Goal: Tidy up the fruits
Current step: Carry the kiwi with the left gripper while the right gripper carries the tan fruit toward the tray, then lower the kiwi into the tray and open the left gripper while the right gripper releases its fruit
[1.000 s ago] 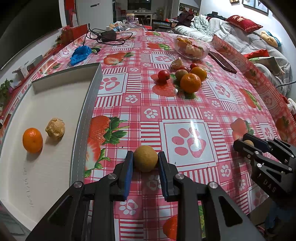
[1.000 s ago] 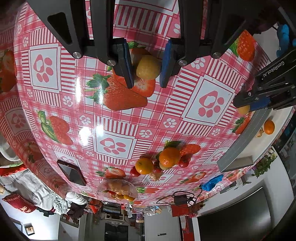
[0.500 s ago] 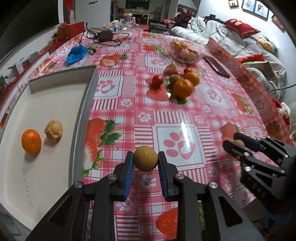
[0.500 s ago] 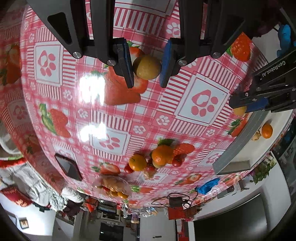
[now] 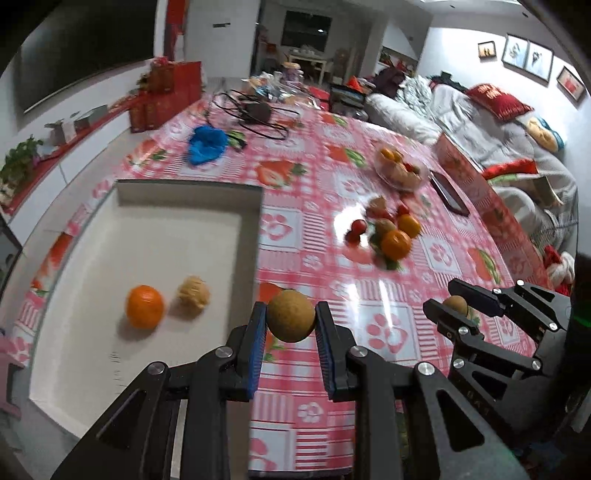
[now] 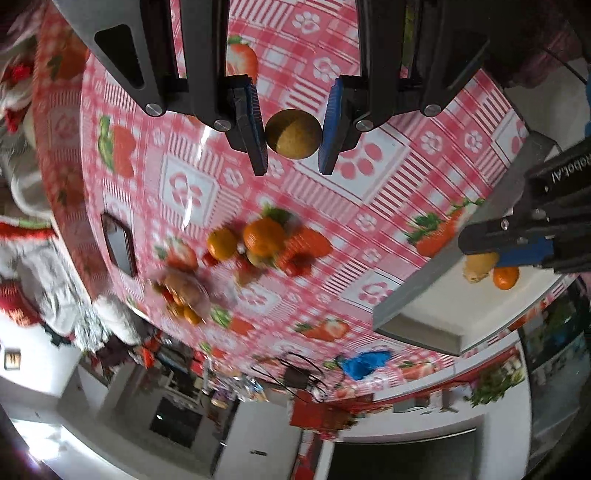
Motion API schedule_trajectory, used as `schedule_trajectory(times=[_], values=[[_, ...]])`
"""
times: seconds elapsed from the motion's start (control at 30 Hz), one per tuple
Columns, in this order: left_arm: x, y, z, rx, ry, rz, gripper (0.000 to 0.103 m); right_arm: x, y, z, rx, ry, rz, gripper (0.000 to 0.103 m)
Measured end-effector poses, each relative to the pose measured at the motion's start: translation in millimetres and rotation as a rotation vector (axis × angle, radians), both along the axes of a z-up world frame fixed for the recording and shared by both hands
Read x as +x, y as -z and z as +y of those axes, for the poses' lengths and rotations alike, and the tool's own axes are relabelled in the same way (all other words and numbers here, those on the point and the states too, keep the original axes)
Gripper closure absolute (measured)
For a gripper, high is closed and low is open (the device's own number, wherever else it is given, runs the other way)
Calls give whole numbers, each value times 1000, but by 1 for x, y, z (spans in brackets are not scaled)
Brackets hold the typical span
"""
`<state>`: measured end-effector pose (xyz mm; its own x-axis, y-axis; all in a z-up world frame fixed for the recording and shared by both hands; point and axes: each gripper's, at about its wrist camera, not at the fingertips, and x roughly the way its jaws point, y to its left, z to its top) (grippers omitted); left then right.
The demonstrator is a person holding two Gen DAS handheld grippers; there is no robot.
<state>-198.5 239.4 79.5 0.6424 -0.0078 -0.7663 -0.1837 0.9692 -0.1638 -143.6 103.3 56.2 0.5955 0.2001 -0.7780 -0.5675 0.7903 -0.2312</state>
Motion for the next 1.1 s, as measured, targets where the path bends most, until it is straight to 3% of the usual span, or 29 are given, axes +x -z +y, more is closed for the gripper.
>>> schedule_trajectory(times=[0.53,1.1], values=[[-17,0,71,9,-141,-18,75,-6,-16,92,-50,-185,-54,73],[-22,20,115,-14,-214,15,75,-2,-6,149,-68,-274,-10,73]])
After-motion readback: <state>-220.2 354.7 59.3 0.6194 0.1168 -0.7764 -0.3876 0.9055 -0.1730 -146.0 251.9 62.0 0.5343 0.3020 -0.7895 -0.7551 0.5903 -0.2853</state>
